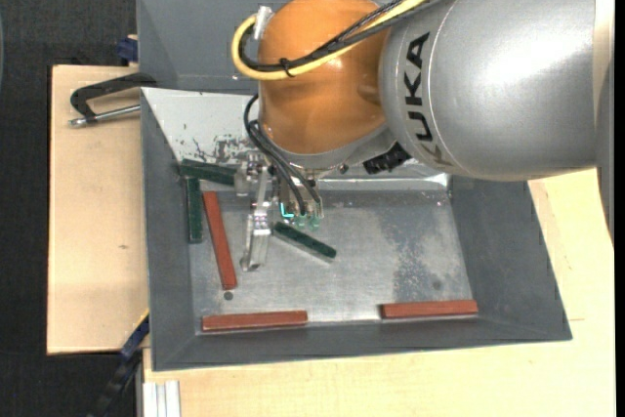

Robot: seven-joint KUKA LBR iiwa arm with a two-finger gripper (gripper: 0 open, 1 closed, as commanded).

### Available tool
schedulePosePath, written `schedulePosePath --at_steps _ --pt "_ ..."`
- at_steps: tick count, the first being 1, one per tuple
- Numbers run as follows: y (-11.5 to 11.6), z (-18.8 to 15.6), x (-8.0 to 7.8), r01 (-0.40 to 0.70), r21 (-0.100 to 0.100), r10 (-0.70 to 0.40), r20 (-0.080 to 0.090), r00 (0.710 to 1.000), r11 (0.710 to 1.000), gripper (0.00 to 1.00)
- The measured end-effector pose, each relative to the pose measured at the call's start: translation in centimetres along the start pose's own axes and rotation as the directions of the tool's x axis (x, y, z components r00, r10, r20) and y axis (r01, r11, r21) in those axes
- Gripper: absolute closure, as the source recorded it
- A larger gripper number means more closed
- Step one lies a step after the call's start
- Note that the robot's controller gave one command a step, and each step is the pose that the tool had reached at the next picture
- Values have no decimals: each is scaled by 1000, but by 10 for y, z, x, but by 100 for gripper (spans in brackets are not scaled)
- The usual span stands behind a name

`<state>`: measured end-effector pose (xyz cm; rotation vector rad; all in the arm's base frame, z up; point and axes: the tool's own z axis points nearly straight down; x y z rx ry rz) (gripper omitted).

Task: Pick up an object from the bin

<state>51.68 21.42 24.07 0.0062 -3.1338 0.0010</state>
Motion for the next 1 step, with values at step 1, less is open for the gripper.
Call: schedulePosePath --at_steps 1 --pt "-1 -4 -2 -3 -2 3 8 1000 1000 0"
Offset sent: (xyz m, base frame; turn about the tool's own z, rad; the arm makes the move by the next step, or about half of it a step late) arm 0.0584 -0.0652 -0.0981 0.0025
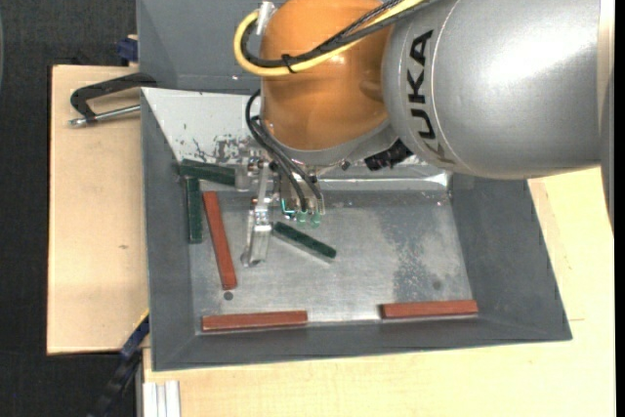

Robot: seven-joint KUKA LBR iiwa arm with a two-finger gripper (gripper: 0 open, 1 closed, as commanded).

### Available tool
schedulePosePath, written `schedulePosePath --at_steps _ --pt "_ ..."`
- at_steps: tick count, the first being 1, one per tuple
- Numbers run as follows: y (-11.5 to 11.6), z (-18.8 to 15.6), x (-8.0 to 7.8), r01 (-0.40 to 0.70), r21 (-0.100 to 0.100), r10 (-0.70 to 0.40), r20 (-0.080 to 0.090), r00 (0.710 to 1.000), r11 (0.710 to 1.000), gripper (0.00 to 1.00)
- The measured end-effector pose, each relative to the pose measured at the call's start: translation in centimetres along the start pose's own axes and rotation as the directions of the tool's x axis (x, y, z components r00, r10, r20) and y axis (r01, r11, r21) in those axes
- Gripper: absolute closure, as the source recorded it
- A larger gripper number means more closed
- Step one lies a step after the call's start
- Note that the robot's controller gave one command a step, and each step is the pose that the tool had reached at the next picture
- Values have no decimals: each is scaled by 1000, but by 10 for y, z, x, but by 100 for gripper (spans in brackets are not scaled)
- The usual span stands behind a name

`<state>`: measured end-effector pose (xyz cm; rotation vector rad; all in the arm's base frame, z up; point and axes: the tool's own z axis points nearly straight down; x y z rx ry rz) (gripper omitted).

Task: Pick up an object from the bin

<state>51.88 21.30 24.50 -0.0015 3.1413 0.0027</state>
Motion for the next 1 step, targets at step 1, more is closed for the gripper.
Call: schedulePosePath --at_steps 1 --pt "-29 47 -30 5 -3 -5 7 1000 1000 0"
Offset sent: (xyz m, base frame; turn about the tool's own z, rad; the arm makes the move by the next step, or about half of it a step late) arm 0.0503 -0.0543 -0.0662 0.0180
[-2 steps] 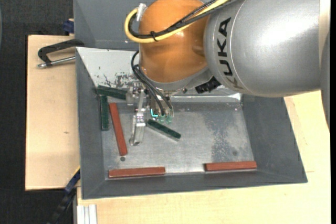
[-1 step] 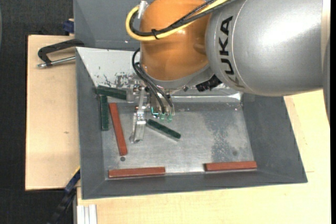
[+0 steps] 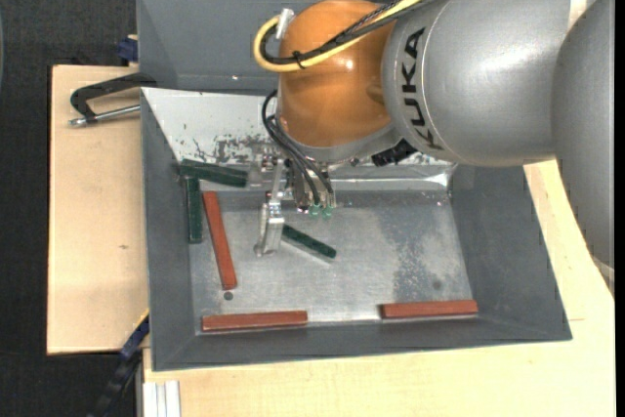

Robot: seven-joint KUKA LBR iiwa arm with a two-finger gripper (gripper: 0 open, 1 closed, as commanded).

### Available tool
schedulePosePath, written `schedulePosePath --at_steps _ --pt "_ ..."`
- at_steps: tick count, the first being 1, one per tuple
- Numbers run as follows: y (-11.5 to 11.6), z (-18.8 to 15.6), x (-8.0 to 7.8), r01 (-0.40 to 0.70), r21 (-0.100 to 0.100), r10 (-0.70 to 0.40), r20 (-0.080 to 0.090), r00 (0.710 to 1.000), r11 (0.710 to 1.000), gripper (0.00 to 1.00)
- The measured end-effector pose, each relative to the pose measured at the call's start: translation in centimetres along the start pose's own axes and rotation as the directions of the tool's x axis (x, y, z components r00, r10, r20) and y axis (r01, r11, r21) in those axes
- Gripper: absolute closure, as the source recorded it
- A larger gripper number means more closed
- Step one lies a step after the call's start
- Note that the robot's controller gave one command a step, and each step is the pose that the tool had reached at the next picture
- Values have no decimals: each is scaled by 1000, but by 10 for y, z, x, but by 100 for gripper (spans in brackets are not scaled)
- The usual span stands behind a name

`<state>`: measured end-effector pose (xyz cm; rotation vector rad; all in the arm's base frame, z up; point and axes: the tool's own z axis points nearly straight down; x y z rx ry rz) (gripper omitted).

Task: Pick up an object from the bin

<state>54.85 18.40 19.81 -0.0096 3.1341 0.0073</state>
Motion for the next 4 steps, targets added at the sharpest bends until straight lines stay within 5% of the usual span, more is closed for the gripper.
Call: schedulePosePath --at_steps 1,2,3,4 --pt "-20 33 -13 -17 5 17 -11 1000 1000 0" --pt "-72 62 14 -18 2 18 -2 1000 1000 0" --pt "-91 92 -5 -51 6 51 -4 999 999 0" --pt "-137 127 -53 -56 3 56 -1 998 998 100"
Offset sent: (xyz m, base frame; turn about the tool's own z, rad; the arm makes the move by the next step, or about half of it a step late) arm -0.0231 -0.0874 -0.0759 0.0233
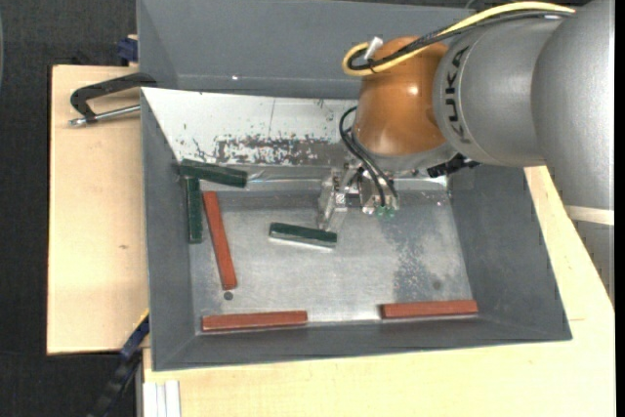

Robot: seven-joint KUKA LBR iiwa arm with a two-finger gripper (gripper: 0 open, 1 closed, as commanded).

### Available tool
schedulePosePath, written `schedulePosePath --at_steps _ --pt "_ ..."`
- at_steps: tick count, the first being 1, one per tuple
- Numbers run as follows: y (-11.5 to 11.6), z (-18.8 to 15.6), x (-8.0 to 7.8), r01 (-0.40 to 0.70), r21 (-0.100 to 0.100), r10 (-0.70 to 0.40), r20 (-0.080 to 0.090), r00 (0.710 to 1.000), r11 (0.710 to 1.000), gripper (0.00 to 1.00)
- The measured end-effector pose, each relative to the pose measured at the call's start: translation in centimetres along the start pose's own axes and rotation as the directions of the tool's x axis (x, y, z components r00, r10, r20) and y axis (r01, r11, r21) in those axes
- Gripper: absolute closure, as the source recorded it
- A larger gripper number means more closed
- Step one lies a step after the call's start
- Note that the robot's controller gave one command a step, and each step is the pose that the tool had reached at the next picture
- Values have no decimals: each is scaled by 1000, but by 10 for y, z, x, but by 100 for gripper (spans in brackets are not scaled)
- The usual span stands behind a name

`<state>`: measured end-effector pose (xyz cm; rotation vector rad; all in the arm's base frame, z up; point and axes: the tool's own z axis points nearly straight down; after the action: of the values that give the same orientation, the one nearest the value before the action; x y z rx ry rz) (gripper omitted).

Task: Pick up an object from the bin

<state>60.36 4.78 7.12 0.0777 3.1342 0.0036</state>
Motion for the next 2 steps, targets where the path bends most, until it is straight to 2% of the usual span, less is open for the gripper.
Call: schedulePosePath --at_steps 1,2 --pt "0 0 0 0 0 0 0 1000 1000 0" --pt "0 0 0 0 0 0 0 1000 1000 0"
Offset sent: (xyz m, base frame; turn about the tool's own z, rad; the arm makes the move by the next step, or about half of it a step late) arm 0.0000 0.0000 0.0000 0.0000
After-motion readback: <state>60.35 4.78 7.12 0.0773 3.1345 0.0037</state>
